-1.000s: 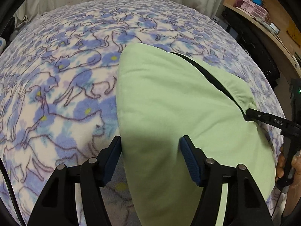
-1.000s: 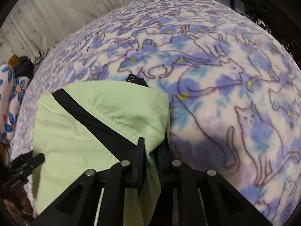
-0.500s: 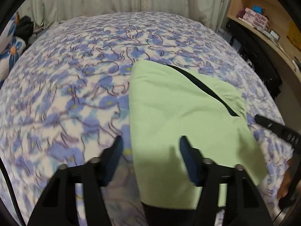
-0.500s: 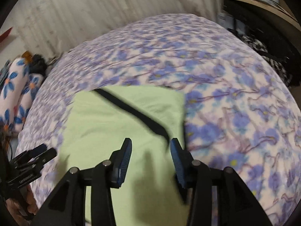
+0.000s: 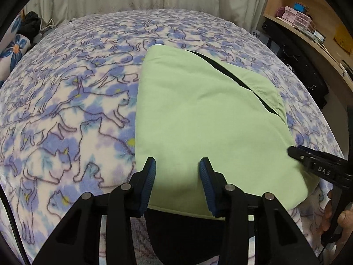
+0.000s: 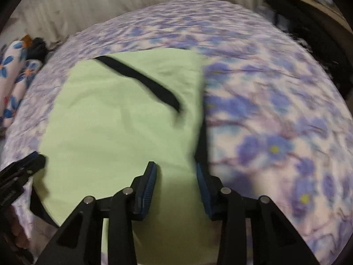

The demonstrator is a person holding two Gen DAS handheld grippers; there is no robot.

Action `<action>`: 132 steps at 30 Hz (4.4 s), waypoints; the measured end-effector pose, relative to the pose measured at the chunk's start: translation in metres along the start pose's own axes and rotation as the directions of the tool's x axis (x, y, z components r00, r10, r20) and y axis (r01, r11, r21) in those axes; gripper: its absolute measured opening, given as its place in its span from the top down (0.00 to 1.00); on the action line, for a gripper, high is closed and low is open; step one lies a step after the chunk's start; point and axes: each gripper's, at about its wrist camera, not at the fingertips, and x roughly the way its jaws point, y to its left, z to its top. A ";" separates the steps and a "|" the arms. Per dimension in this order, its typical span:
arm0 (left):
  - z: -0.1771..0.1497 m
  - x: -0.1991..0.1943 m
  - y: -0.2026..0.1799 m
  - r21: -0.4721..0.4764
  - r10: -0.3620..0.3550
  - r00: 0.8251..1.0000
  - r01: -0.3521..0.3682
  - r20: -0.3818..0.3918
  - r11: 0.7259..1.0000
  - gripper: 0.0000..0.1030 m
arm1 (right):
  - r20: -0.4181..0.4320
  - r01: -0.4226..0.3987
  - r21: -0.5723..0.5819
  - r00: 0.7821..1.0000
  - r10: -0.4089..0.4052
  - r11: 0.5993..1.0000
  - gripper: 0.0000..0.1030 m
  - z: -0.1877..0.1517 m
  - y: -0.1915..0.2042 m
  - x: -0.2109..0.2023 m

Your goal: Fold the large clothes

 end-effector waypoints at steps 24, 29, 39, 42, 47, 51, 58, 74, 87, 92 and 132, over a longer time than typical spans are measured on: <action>-0.002 -0.015 0.012 -0.063 0.001 0.997 -0.006 -0.081 0.998 0.25 | -0.030 -0.097 0.066 0.995 0.099 0.993 0.62 -0.011 -0.004 -0.028; 0.002 -0.020 0.017 -0.071 -0.039 0.992 0.031 -0.121 0.997 0.25 | -0.023 -0.111 0.035 0.993 0.112 0.993 0.35 -0.004 0.003 -0.042; 0.009 -0.006 0.045 -0.243 -0.271 0.949 0.229 -0.159 0.943 0.13 | -0.047 -0.223 0.046 0.973 0.225 0.974 0.24 0.011 -0.001 -0.042; 0.009 0.011 0.049 -0.285 -0.322 0.933 0.268 -0.161 0.920 0.13 | -0.080 -0.245 0.074 0.965 0.251 0.967 0.24 0.013 -0.008 -0.028; 0.011 0.042 0.044 -0.251 -0.326 0.927 0.276 -0.187 0.928 0.13 | -0.114 -0.301 0.149 0.941 0.319 0.942 0.24 0.015 -0.030 0.004; 0.013 0.063 0.038 -0.241 -0.369 0.908 0.319 -0.200 0.917 0.13 | -0.123 -0.379 0.218 0.903 0.411 0.899 0.24 0.017 -0.043 0.027; 0.026 0.086 0.030 -0.218 -0.422 0.889 0.383 -0.179 0.898 0.12 | -0.099 -0.540 0.239 0.813 0.574 0.807 0.22 0.032 -0.038 0.060; 0.045 0.081 0.003 -0.059 -0.325 0.934 0.320 -0.149 0.946 0.45 | -0.083 -0.555 0.185 0.813 0.576 0.811 0.80 0.046 -0.013 0.075; 0.038 -0.003 -0.015 0.083 -0.179 0.984 0.180 -0.017 0.980 0.73 | 0.002 -0.481 0.029 0.877 0.481 0.876 0.90 0.034 0.041 -0.008; 0.016 -0.051 0.011 0.083 -0.164 0.986 0.162 0.013 0.983 0.73 | 0.019 -0.487 -0.016 0.873 0.488 0.873 0.90 0.017 0.069 -0.042; 0.238 0.082 0.347 0.087 0.052 0.998 -0.050 -0.021 0.995 0.64 | -0.054 -0.537 -0.050 0.843 0.535 0.842 0.86 0.217 0.365 0.171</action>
